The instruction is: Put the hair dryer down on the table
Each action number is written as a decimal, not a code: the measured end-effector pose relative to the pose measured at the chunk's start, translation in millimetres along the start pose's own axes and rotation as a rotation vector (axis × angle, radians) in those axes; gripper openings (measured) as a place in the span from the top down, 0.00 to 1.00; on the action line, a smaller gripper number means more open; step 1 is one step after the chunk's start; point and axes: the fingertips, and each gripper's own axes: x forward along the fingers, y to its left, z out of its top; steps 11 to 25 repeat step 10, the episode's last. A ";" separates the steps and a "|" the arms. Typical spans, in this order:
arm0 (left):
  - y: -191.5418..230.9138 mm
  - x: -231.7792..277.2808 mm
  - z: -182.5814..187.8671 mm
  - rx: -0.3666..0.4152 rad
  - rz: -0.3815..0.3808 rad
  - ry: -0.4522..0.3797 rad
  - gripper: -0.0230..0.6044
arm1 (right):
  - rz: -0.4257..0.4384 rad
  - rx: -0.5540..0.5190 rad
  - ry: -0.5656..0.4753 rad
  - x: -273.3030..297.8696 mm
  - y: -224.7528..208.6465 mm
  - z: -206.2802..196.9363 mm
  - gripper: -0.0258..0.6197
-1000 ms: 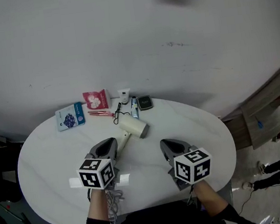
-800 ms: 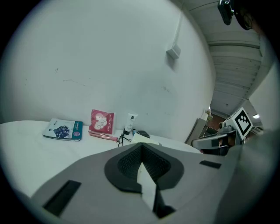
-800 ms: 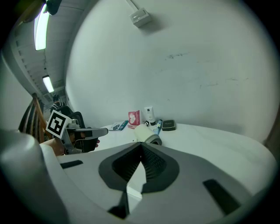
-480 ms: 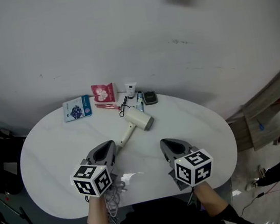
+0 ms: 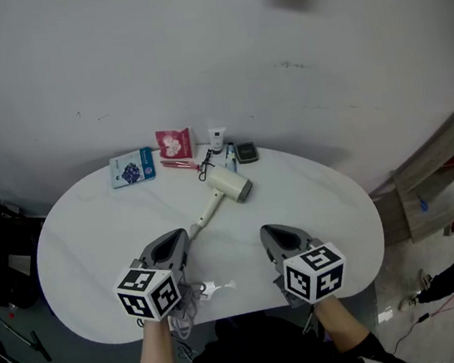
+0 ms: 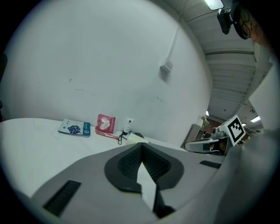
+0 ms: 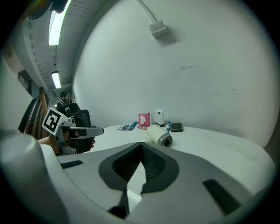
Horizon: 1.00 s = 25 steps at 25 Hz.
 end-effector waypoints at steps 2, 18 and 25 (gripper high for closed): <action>-2.9 -5.3 0.8 0.012 -0.001 -0.003 0.95 | -0.001 0.000 -0.006 -4.1 3.6 -1.8 0.95; -14.7 -27.4 -2.9 0.035 -0.003 -0.007 0.95 | -0.004 0.036 -0.020 -22.2 15.4 -12.1 0.95; -14.7 -27.4 -2.9 0.035 -0.003 -0.007 0.95 | -0.004 0.036 -0.020 -22.2 15.4 -12.1 0.95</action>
